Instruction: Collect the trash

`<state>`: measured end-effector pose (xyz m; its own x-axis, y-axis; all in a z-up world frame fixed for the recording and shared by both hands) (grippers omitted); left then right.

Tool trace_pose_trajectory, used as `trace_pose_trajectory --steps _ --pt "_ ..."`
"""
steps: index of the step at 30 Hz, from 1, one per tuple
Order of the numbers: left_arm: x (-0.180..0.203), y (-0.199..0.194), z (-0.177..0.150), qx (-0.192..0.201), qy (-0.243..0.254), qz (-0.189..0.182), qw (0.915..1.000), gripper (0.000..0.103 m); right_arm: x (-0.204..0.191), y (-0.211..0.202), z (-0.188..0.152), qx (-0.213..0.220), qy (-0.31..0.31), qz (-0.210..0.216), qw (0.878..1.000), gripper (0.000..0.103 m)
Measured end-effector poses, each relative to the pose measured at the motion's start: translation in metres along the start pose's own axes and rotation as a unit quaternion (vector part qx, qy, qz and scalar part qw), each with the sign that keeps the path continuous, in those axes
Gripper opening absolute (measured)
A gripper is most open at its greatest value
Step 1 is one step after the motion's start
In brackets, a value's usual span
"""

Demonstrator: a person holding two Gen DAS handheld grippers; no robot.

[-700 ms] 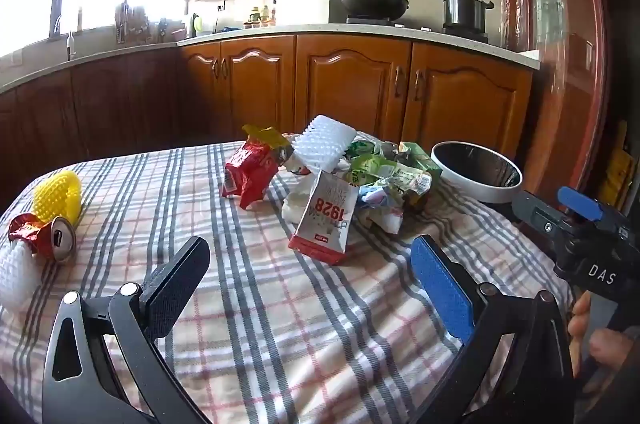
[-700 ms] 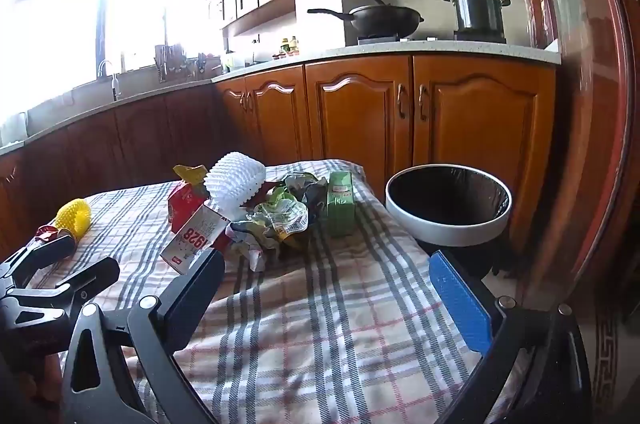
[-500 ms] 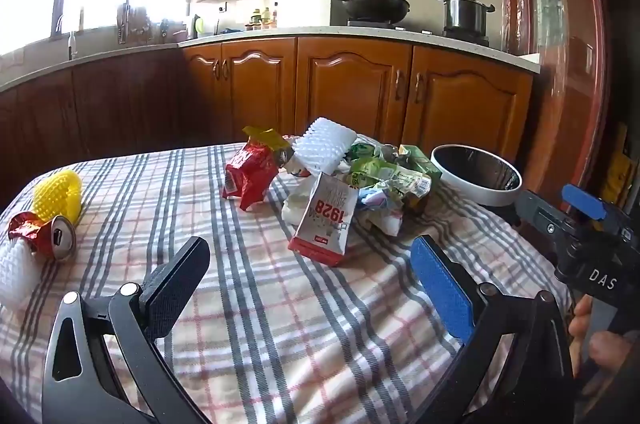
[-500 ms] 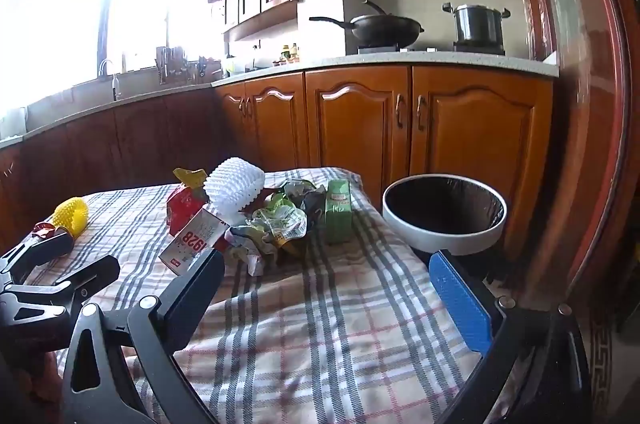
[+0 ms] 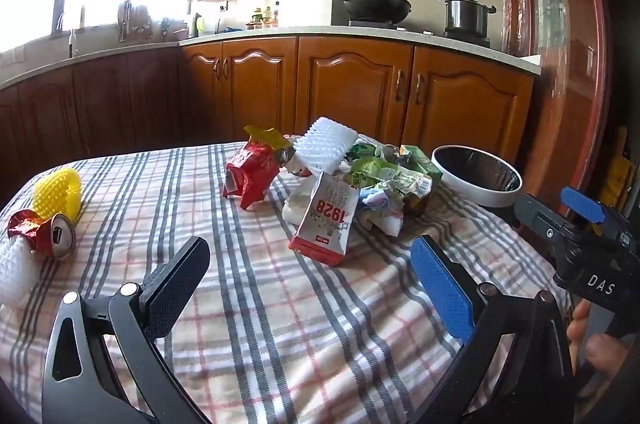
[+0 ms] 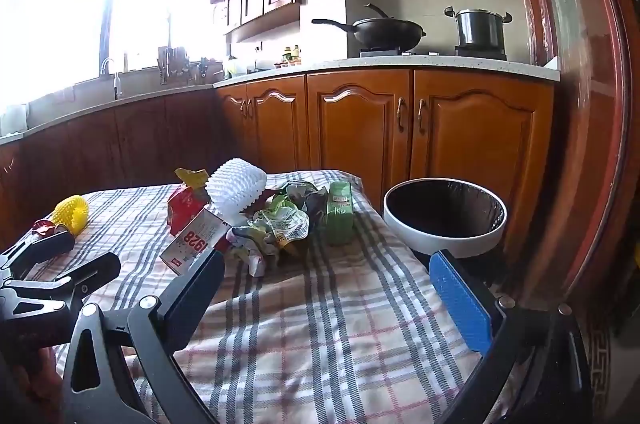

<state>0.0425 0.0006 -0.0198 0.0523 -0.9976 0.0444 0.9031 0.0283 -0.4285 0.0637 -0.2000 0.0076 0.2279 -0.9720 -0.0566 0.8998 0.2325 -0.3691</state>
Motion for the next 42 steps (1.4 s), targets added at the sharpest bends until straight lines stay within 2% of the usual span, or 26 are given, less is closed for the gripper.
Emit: trace_pose_trajectory --steps 42 --pt "-0.001 0.015 -0.004 -0.016 -0.002 -0.004 0.9999 0.103 -0.005 0.010 -0.005 -0.009 0.013 0.043 0.999 0.103"
Point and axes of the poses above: each gripper's, at about its wrist camera, not at the fingertips, and y roughly the way its jaws point, x to its right, z to its top, the point moved 5 cm from there along y, roughly the way its jaws point, and after that the axes turned 2 degrees about z, right-handed, at the moved point
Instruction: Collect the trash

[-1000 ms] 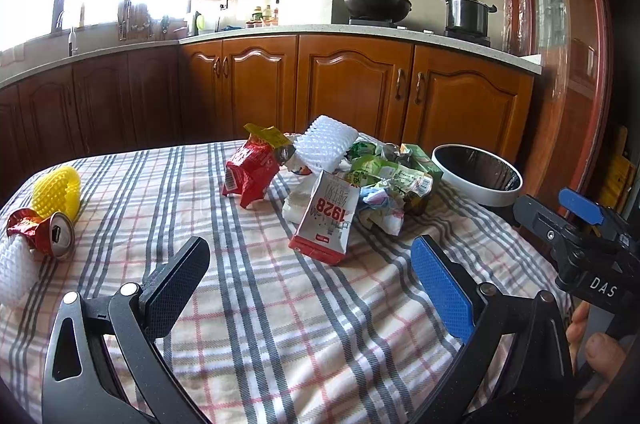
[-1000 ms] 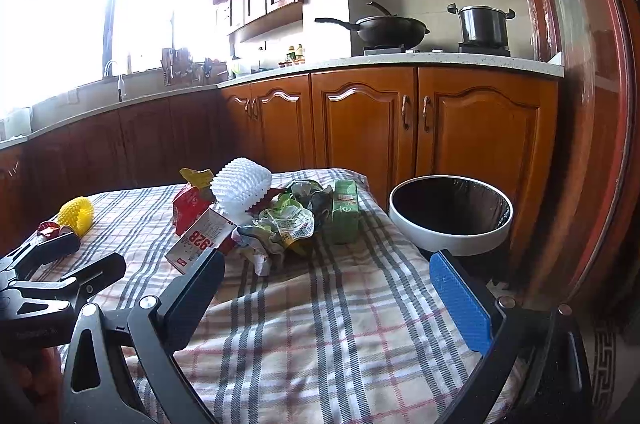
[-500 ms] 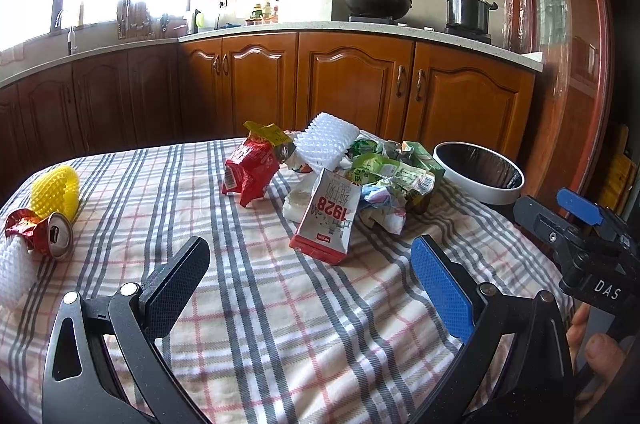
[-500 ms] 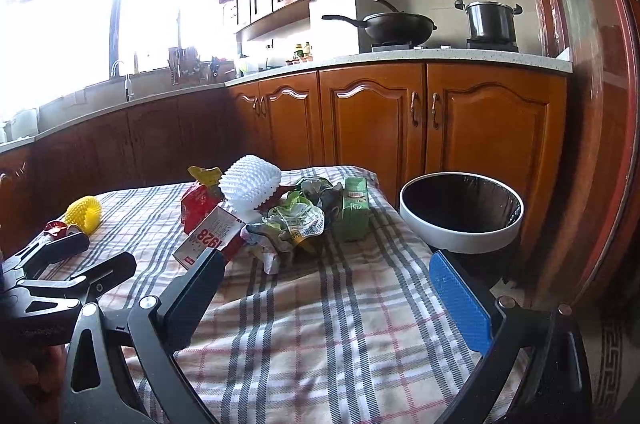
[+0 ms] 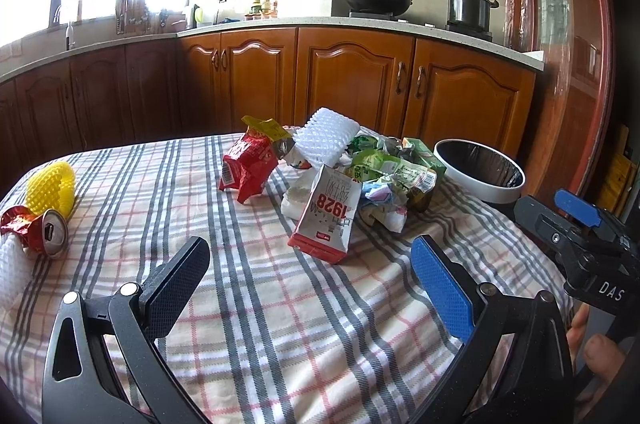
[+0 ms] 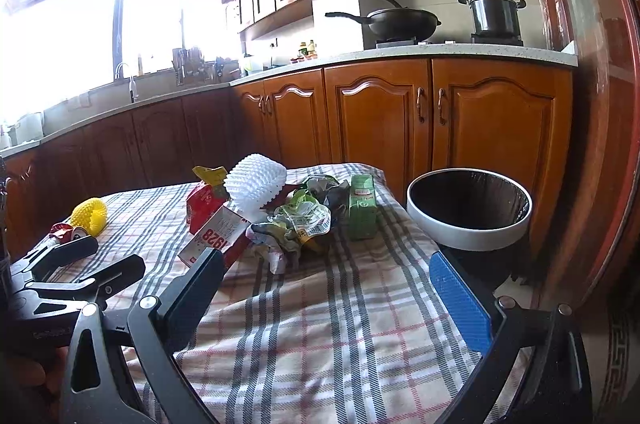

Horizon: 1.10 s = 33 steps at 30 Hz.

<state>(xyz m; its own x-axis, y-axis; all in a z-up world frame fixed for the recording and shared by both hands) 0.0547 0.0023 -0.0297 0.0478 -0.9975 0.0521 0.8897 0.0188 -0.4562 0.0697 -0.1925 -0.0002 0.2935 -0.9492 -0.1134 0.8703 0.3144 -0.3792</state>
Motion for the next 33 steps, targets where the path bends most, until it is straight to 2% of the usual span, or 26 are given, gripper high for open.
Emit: trace_pose_trajectory --steps 14,21,26,28,33 --pt "-0.001 0.010 0.000 -0.015 -0.002 -0.005 0.9999 0.103 0.001 0.010 -0.001 -0.014 0.010 0.015 1.000 0.103" --pt "-0.003 0.021 0.002 -0.037 0.002 -0.006 0.9993 0.102 0.003 0.021 0.002 -0.033 0.026 0.035 0.999 0.100" --pt "-0.004 0.032 0.006 -0.055 0.002 -0.013 0.9984 0.102 0.008 0.038 0.003 -0.062 0.047 0.052 0.996 0.088" --pt "-0.003 0.038 0.008 -0.061 0.005 -0.014 0.9980 0.100 0.011 0.046 0.003 -0.078 0.059 0.061 0.993 0.075" --pt "0.002 0.057 0.013 -0.082 0.013 -0.016 0.9964 0.099 0.016 0.069 0.003 -0.110 0.070 0.073 0.989 0.051"
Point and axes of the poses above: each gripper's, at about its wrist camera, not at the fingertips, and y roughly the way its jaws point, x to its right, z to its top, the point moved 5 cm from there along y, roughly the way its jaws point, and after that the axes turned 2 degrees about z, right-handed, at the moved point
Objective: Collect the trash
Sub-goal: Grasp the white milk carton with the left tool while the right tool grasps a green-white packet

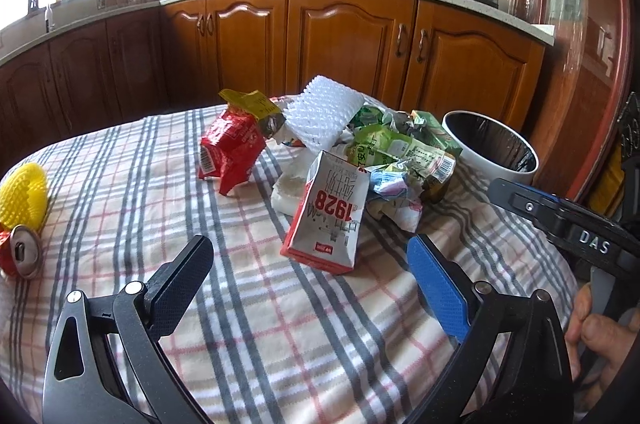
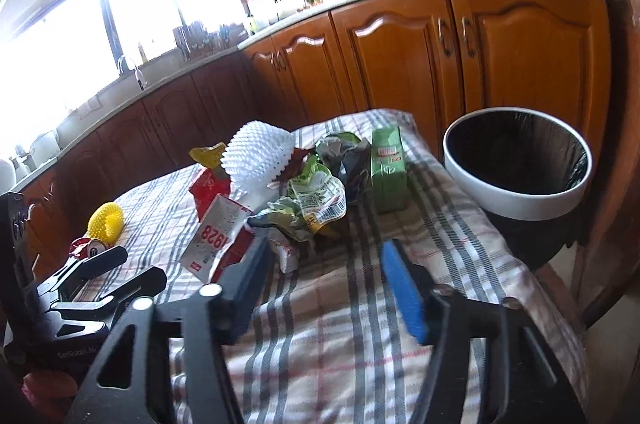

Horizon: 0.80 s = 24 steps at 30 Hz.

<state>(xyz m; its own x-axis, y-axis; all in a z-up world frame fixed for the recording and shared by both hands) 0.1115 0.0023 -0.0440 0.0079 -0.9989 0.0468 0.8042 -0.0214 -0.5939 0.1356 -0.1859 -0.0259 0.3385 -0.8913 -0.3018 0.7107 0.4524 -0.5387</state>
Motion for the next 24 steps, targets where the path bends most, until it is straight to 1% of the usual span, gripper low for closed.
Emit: trace_pose_trajectory --steps 1,5,8,14,15,17,18,19,20,22,24 --pt "0.000 0.004 0.001 -0.004 0.001 0.000 1.0000 0.099 0.001 0.004 0.001 -0.006 0.001 0.003 1.000 0.048" --pt "0.002 0.020 0.005 -0.018 0.007 0.001 0.9998 0.099 0.009 0.023 0.009 -0.025 0.010 0.012 1.000 0.043" --pt "0.006 0.032 0.007 -0.030 0.016 -0.001 0.9994 0.099 0.016 0.037 0.017 -0.037 0.015 0.015 0.999 0.037" --pt "0.010 0.056 0.003 -0.058 0.025 0.004 0.9980 0.099 0.022 0.069 0.029 -0.064 0.014 0.027 0.998 0.035" --pt "0.010 0.059 0.002 -0.065 0.025 0.003 0.9976 0.097 0.021 0.075 0.029 -0.070 0.013 0.030 0.997 0.034" --pt "0.009 0.065 0.001 -0.078 0.022 -0.002 0.9967 0.086 0.021 0.086 0.030 -0.082 0.006 0.036 0.996 0.029" --pt "0.008 0.069 -0.001 -0.088 0.019 -0.006 0.9959 0.074 0.020 0.090 0.030 -0.086 0.003 0.038 0.996 0.020" --pt "0.007 0.072 -0.002 -0.096 0.016 -0.009 0.9952 0.060 0.018 0.092 0.030 -0.088 -0.001 0.043 0.995 0.016" --pt "0.006 0.076 -0.004 -0.107 0.011 -0.016 0.9941 0.055 0.018 0.092 0.030 -0.088 -0.004 0.043 0.995 0.015" --pt "0.005 0.075 -0.004 -0.107 0.004 -0.023 0.9940 0.055 0.016 0.090 0.030 -0.086 -0.008 0.049 0.995 0.010" --pt "0.006 0.071 -0.003 -0.099 0.007 -0.026 0.9947 0.054 0.015 0.083 0.030 -0.083 -0.005 0.058 0.995 0.009"
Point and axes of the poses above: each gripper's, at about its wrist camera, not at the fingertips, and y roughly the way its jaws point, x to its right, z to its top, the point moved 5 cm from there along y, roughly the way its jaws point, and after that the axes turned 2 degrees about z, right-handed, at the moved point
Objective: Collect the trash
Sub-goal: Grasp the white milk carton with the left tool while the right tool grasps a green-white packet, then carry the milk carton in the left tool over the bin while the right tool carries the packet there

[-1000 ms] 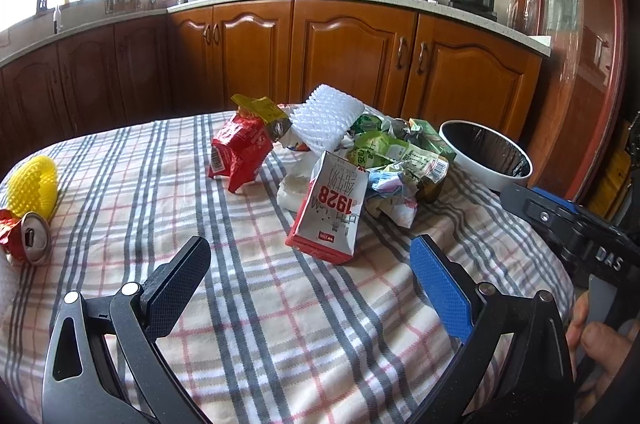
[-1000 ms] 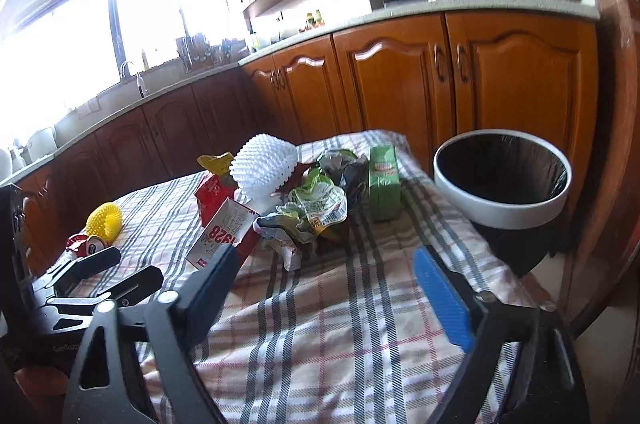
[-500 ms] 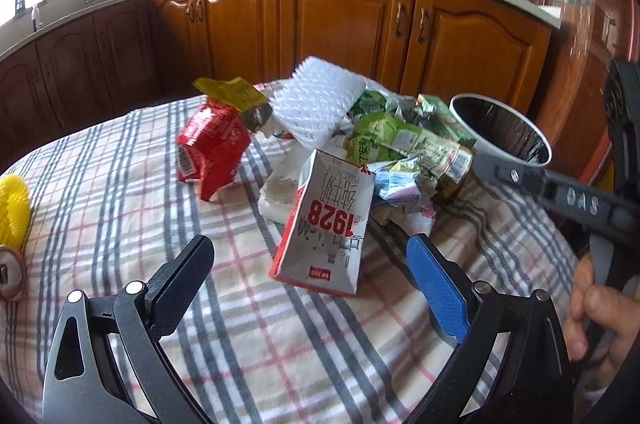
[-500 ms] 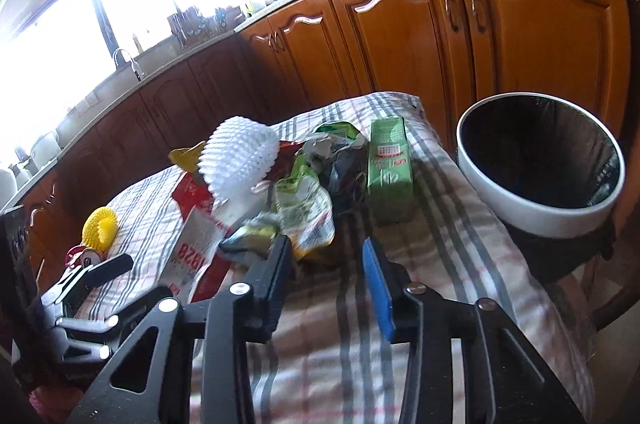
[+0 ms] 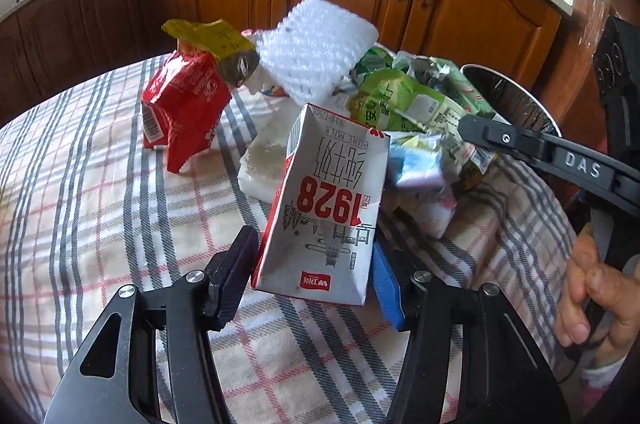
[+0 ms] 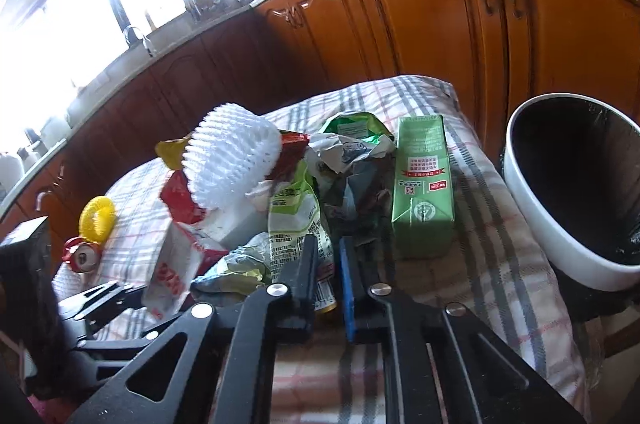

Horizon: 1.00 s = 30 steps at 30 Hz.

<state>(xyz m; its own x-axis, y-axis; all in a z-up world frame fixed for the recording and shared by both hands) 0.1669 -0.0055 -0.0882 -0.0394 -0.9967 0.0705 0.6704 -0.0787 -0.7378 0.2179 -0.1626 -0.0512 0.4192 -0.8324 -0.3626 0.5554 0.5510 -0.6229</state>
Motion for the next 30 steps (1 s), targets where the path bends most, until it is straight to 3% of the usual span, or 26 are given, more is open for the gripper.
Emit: trace_pose_trajectory --steps 8,15,30 --pt "0.012 -0.039 0.010 0.045 0.006 -0.021 0.9987 0.052 -0.015 -0.042 -0.002 0.043 -0.012 0.001 0.999 0.007" --pt "0.034 -0.061 0.024 0.064 0.017 -0.056 0.9962 0.052 -0.004 -0.079 -0.004 0.077 -0.001 -0.013 0.997 0.007" --pt "0.136 -0.034 0.047 0.035 0.085 -0.123 0.9881 0.051 0.068 -0.143 -0.005 0.125 0.056 -0.073 0.988 0.007"
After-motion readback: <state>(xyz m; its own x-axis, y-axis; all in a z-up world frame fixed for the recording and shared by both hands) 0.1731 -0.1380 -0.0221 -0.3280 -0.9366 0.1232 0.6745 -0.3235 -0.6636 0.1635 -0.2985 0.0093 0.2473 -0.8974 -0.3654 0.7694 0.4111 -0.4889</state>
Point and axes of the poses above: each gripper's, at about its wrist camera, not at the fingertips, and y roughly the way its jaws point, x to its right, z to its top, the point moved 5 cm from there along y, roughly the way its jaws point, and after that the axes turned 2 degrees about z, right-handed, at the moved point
